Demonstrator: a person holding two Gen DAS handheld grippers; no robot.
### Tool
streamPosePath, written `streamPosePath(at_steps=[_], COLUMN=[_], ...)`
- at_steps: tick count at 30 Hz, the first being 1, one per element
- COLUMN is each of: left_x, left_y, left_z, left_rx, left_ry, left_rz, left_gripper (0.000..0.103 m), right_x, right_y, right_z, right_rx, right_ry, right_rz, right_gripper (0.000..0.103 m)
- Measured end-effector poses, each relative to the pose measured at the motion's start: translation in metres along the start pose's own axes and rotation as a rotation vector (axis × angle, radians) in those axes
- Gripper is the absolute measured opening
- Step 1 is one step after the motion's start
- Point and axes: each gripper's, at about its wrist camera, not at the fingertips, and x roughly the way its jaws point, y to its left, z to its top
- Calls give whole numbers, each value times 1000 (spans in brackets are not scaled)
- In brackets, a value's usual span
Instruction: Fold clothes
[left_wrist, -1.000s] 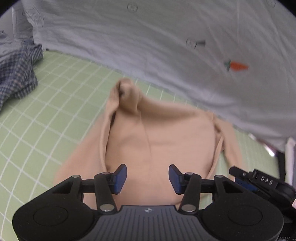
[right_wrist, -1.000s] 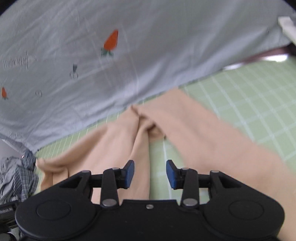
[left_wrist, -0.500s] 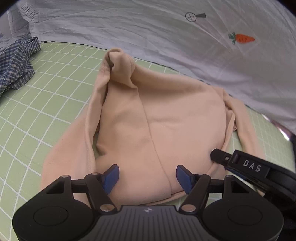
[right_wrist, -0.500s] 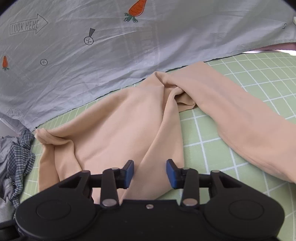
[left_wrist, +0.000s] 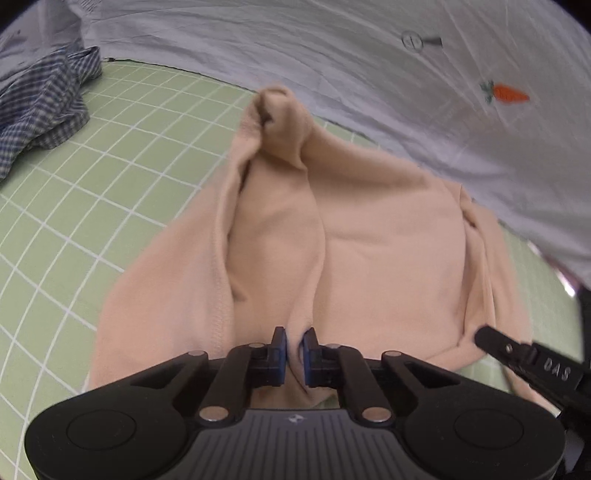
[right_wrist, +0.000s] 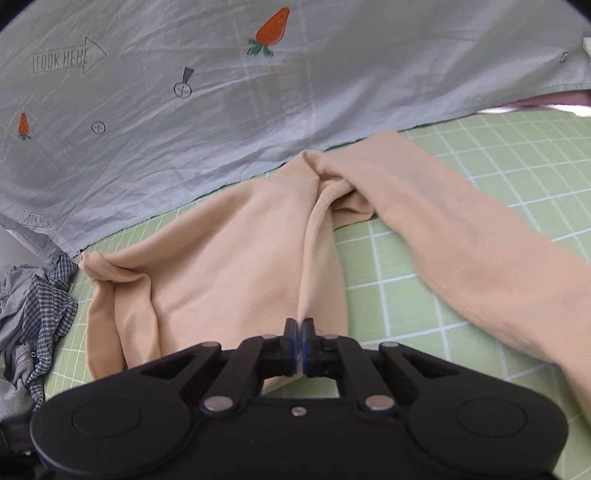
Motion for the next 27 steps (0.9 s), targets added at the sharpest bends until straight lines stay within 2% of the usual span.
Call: streamPosePath(at_steps=[3,6,10,11,12,13,14,16,18,21,22,23,24,27], left_x=[-25,-33,-24,-22,-20,-18,-15,-11,-7,-4,-3,-4,-6,-20], left_y=[19,38,39,39,40,40,40,41,40,37,36,36,36,38], left_z=[7,8,1,0,-2,-4,-6,-9,-12,-16,-17,-18,-19,-21], left_rx=[-32,-82,-97,-101,-104,-108,-112,-119,-118,-99,-92,-86,-81,-87], left_ry=[-61,-81,-43,-33,-23,-14,-4,15,29,36,39,37,35,16], left_rz=[14,32,-3,-12,-21,-30,-38,-56,-61,-41,-34,-32,-31,-50], left_gripper=[8,8,9,13,16,25,31,34,34,31,25,14,9,6], right_x=[-29,-55,-50,-47,-45,-45,-45,-42,-36,-26,-25,-24,-24,-30], right_y=[-13,-38,-62,-66,-68,-69,-70,-72,-71,-66,-66,-66,-66,-63], right_z=[11,26,31,29,26,22,17,9,3,-7,-11,-14,-17,-27], right_rx=[-43,-18,19,34,48,62,74,87,72,11,0,-12,-29,-96], right_ry=[-77,-145,-97,-72,-57,-44,-36,-4,37,92,99,106,109,85], right_rz=[-75,-145,-149,-145,-140,-134,-129,-120,-127,-182,-189,-195,-197,-194], right_gripper=[2,2,4,8,15,30,35,41,42,43,43,43,42,2])
